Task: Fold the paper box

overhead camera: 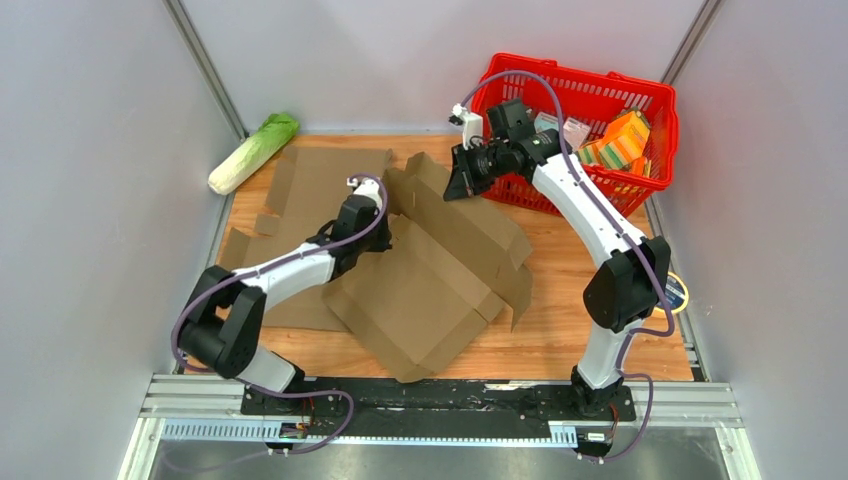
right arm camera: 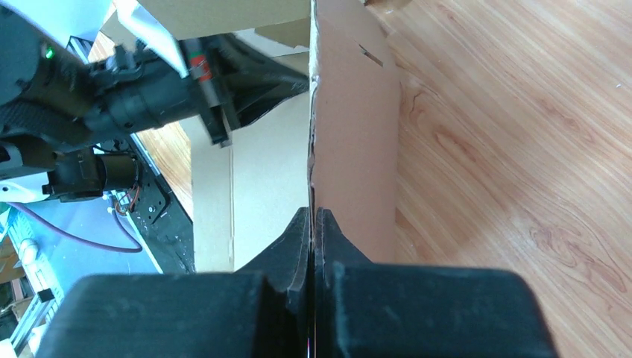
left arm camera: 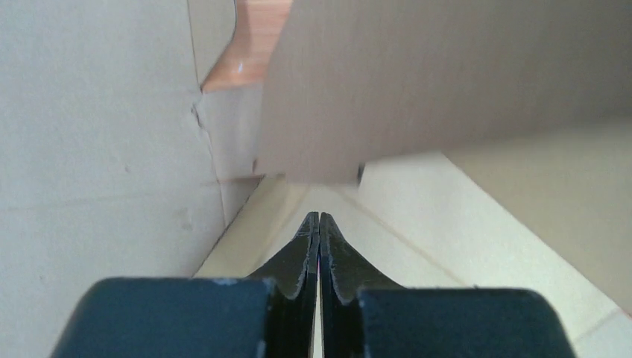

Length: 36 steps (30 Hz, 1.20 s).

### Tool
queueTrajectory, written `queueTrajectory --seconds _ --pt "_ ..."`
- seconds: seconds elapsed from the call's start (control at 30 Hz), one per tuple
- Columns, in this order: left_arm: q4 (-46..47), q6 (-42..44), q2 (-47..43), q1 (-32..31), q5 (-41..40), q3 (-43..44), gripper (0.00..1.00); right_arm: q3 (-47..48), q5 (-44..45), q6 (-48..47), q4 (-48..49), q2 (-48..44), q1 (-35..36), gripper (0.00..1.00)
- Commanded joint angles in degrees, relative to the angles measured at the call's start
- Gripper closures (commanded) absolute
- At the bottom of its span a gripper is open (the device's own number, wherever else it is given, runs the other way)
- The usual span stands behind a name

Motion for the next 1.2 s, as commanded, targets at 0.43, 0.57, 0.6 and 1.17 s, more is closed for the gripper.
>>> queueTrajectory --seconds 0.43,0.57,0.6,1.17 --pt "19.0 -6.8 -5.1 -1.4 -3.1 -2.8 1.00 4.1 1.3 7.3 2.3 -1.1 0.2 1.00" --pt "19.4 -5.9 -3.3 -1.4 -11.8 -1.5 1.00 3.9 0.4 7.1 2.5 -1.8 0.2 1.00" --pt "18.4 -4.9 -2.3 -1.4 -14.2 -1.0 1.00 4.1 0.4 7.1 2.5 -1.9 0.3 1.00" --pt "10.3 -5.3 2.2 -1.6 -12.1 0.5 1.00 4.7 -1.3 7.0 4.0 -1.2 0.1 1.00"
